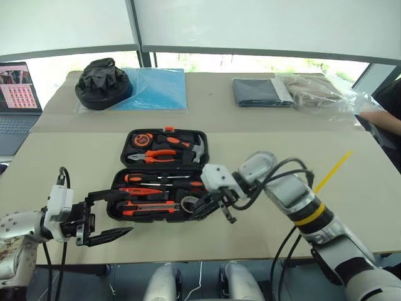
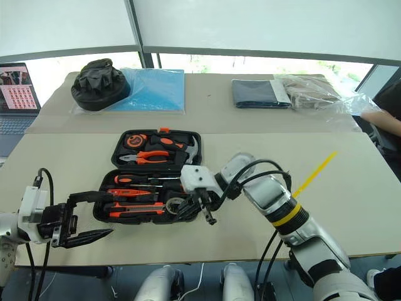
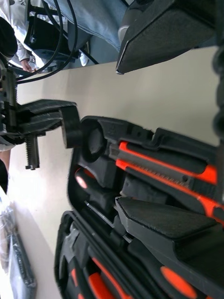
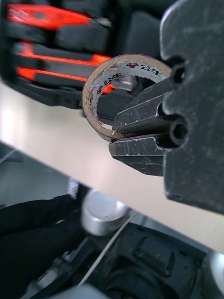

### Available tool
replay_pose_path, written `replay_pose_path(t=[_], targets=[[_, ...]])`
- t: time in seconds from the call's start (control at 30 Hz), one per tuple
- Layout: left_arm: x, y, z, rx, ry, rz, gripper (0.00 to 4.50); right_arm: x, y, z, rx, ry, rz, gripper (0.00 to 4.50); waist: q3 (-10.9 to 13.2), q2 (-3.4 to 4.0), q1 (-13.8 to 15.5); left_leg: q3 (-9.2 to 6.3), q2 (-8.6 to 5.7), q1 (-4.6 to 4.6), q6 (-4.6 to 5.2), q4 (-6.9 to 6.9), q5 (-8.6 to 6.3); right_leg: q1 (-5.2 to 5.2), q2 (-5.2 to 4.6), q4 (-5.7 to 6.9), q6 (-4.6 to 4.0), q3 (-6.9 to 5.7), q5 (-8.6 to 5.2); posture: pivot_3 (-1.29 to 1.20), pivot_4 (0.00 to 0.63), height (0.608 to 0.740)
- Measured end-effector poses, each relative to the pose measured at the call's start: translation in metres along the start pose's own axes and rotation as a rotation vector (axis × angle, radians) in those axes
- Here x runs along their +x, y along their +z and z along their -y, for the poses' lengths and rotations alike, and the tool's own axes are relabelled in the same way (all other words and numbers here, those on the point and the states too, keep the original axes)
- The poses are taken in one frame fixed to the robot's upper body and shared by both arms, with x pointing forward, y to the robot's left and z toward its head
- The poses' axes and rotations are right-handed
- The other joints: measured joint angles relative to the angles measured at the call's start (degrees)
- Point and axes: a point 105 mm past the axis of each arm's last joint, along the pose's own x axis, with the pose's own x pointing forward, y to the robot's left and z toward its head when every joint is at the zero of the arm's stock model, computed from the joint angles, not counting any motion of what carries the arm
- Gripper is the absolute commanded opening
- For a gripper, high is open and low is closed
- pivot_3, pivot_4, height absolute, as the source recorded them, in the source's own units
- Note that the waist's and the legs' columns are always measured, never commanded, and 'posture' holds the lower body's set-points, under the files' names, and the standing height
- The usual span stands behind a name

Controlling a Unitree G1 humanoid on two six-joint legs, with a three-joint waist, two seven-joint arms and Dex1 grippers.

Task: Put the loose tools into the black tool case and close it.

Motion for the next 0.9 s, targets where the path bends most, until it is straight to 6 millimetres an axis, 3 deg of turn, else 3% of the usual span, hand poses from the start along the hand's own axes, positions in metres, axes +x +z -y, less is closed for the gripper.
replay_pose_path(t=[0.2, 0.33, 0.43, 0.63, 0.7, 0.8, 0.9], targets=[[0.001, 0.005, 0.001, 0.025, 0.002, -0.004, 4.5, -0.001, -0.02, 0.012, 0.031, -0.094, -0.125, 0.02, 0.0, 0.0, -0.2, 0.03, -0.01, 0.05, -0.02, -0.01, 0.01, -0.01, 0.05, 0.04, -0.07, 0.0, 0.0, 0.0, 0.15, 0.74], [0.001, 0.005, 0.0, 0.026, 0.007, -0.004, 4.5, -0.001, -0.023, 0.012, 0.033, -0.077, -0.169, 0.02, 0.0, 0.0, -0.1, 0.03, -0.01, 0.05, -0.02, -0.01, 0.01, 0.0, 0.05, 0.03, -0.07, 0.0, 0.0, 0.0, 0.15, 0.74], [0.001, 0.006, -0.002, 0.038, 0.011, -0.002, 4.5, 0.002, -0.023, 0.011, 0.066, -0.07, -0.164, 0.98, 0.0, 0.0, 0.0, 0.02, -0.01, 0.04, -0.02, 0.0, 0.01, 0.02, 0.04, 0.02, -0.07, -0.01, 0.0, 0.0, 0.15, 0.74], [-0.002, 0.004, -0.005, 0.043, 0.03, -0.006, 4.5, -0.012, -0.02, 0.014, 0.06, -0.082, -0.191, 3.02, 0.0, -0.01, -0.1, 0.02, -0.01, 0.03, 0.01, -0.05, -0.01, 0.0, 0.02, -0.01, -0.06, -0.02, 0.0, 0.0, 0.15, 0.74], [-0.004, 0.003, -0.007, 0.04, 0.06, -0.008, 4.5, -0.016, -0.016, 0.004, 0.076, -0.014, -0.169, 3.68, 0.0, -0.01, -0.1, -0.01, 0.0, 0.02, 0.02, -0.07, -0.02, 0.0, 0.04, -0.03, -0.07, -0.04, 0.0, 0.0, 0.15, 0.74], [-0.01, 0.0, -0.021, 0.041, 0.184, -0.035, 4.5, -0.024, 0.004, -0.006, 0.088, 0.063, -0.049, 3.68, 0.0, -0.02, -0.1, -0.03, 0.0, 0.01, 0.02, -0.06, -0.02, -0.01, 0.04, 0.0, -0.07, -0.04, 0.0, 0.0, 0.15, 0.74], [-0.021, -0.002, -0.042, 0.013, 0.348, -0.05, 4.5, -0.045, 0.027, -0.002, 0.071, 0.019, 0.107, 3.68, 0.0, -0.05, -0.1, -0.07, 0.02, 0.11, 0.0, -0.05, 0.0, 0.09, 0.05, 0.01, -0.08, -0.07, 0.01, 0.0, 0.15, 0.74]])
